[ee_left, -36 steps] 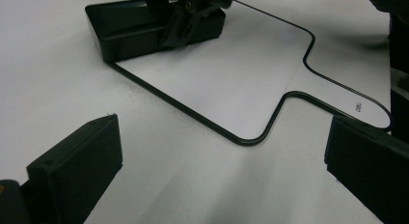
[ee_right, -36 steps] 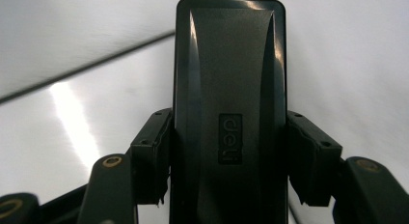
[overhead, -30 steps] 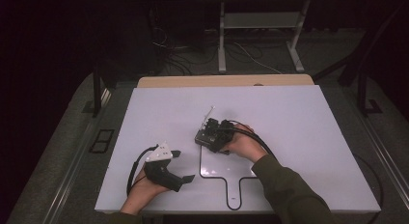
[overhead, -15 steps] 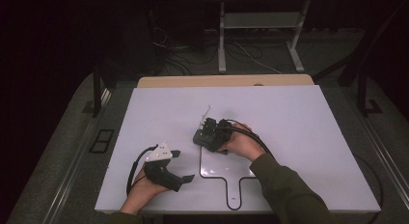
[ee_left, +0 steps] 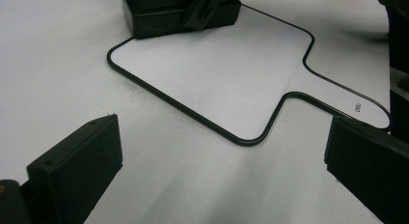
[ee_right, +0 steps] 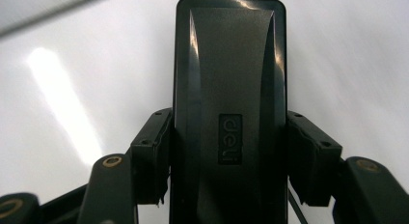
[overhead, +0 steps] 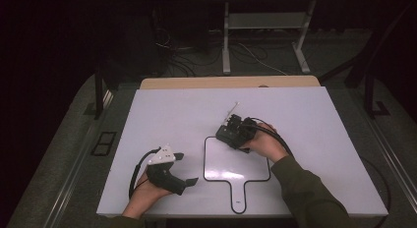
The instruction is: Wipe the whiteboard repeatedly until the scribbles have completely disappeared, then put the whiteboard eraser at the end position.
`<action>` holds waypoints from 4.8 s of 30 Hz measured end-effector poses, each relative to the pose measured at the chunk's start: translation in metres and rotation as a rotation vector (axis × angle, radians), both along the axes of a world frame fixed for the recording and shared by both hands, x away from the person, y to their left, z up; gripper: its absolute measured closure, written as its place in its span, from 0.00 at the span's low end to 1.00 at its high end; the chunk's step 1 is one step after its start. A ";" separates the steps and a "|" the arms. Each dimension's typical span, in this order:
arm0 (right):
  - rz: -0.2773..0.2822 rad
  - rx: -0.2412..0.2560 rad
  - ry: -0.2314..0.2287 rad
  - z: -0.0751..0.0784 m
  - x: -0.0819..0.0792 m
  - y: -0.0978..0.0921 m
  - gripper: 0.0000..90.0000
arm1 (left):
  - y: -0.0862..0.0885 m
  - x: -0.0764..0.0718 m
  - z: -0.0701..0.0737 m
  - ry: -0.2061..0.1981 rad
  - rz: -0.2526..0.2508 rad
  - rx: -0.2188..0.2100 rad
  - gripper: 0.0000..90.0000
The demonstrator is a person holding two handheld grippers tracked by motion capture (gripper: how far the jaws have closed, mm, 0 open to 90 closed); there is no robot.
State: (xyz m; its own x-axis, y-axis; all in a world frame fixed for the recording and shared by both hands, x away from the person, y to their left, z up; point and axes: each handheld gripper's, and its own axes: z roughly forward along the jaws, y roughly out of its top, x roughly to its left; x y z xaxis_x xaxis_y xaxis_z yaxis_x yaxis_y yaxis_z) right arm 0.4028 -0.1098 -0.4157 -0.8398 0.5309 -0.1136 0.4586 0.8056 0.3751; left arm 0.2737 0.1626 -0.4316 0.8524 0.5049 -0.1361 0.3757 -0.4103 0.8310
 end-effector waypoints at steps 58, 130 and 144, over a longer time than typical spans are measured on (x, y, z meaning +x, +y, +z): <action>-0.227 0.279 0.010 0.038 0.053 -0.063 0.43 | 0.001 0.002 -0.001 0.007 -0.004 -0.009 0.00; -0.246 0.292 -0.026 0.011 0.096 -0.034 0.22 | 0.006 0.009 -0.004 0.009 0.009 -0.015 0.00; -0.231 0.356 -0.080 0.023 0.071 -0.044 0.19 | 0.004 0.011 -0.004 0.012 0.020 -0.017 0.00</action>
State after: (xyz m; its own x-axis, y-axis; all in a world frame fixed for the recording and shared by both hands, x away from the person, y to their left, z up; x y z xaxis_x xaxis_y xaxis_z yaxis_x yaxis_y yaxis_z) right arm 0.4734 -0.1541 -0.3929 -0.6901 0.7220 0.0508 0.5703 0.4992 0.6524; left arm 0.2849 0.1665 -0.4359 0.8405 0.5192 -0.1552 0.3940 -0.3888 0.8329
